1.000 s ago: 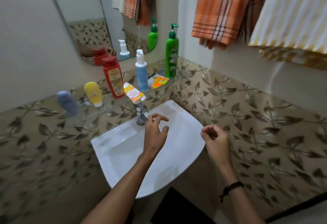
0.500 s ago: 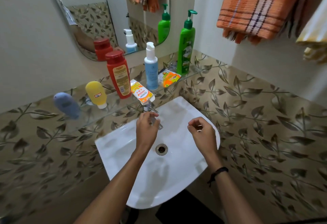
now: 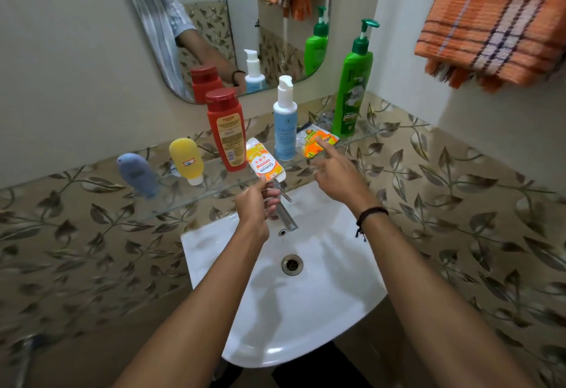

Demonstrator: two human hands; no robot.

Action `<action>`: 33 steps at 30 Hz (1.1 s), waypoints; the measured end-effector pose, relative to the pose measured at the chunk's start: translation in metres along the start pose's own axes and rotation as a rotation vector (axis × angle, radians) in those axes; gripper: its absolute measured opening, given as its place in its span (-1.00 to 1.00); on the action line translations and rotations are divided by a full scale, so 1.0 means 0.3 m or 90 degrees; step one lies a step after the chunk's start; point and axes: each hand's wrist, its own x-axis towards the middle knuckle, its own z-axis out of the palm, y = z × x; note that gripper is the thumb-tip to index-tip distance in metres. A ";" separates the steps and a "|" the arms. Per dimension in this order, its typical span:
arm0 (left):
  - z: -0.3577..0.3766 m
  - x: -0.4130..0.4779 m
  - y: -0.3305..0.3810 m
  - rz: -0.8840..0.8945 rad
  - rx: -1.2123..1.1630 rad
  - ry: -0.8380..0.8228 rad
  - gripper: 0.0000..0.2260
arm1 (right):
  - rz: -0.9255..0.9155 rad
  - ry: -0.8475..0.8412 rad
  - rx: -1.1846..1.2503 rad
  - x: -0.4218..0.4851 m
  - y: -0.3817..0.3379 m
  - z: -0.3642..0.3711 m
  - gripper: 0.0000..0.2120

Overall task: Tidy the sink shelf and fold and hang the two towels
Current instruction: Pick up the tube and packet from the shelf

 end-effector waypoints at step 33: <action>-0.335 -0.307 -0.325 0.199 0.120 0.142 -0.78 | 0.016 0.200 0.198 -0.487 -0.175 0.225 -0.79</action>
